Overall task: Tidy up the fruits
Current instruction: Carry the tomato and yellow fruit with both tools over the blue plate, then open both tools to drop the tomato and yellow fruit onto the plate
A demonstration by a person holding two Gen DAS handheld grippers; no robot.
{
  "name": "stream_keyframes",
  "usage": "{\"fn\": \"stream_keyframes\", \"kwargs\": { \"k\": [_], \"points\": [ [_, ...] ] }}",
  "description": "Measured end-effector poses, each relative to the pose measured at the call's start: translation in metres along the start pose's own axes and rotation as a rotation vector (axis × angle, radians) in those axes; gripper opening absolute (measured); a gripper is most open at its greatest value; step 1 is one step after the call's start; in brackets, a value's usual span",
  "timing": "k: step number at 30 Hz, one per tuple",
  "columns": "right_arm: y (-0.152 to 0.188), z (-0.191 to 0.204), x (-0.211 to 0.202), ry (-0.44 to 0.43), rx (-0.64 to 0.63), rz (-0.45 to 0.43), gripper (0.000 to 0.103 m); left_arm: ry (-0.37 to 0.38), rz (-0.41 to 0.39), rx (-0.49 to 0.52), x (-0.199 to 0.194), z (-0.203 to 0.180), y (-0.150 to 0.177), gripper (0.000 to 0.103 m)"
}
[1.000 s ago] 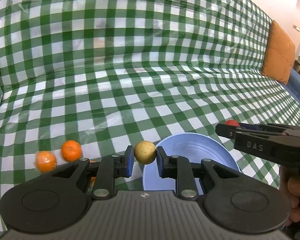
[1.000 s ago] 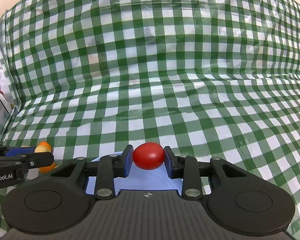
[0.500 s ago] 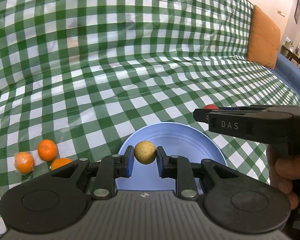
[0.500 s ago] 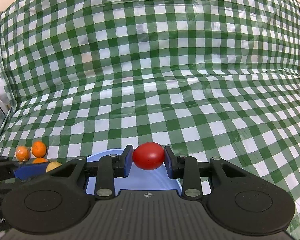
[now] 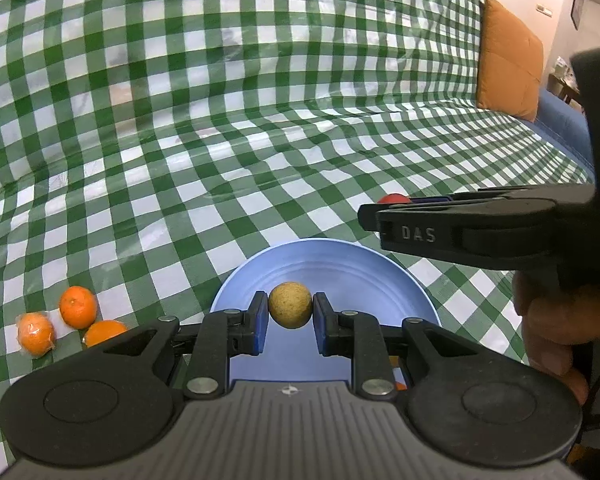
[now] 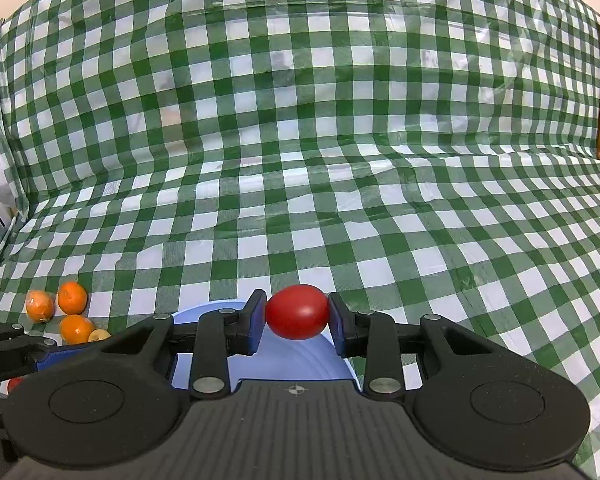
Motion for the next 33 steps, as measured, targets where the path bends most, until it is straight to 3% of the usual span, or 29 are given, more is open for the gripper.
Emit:
{"fn": "stream_keyframes", "kwargs": {
  "k": [26, 29, 33],
  "points": [
    [0.0, 0.001, -0.001, -0.002, -0.004, 0.003, 0.035, 0.013, -0.001, 0.057, 0.002, -0.017, 0.002, 0.026],
    [-0.001, 0.001, -0.002, 0.011, -0.002, -0.011, 0.043, 0.024, -0.014, 0.069, 0.0, -0.019, 0.002, 0.03],
    [-0.003, -0.001, -0.004, 0.019, 0.013, -0.022, 0.044, 0.036, -0.015, 0.024, -0.003, -0.01, 0.0, 0.03]
  ]
}}
Point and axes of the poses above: each gripper's, at about its wrist camera, not at the fingertips, and x roughly the way its jaws point, z to its left, y to its underside, the point moved 6 cm from there along x, roughly the way its jaws point, and after that the axes turned 7 degrees about z, right-handed, at the moved point
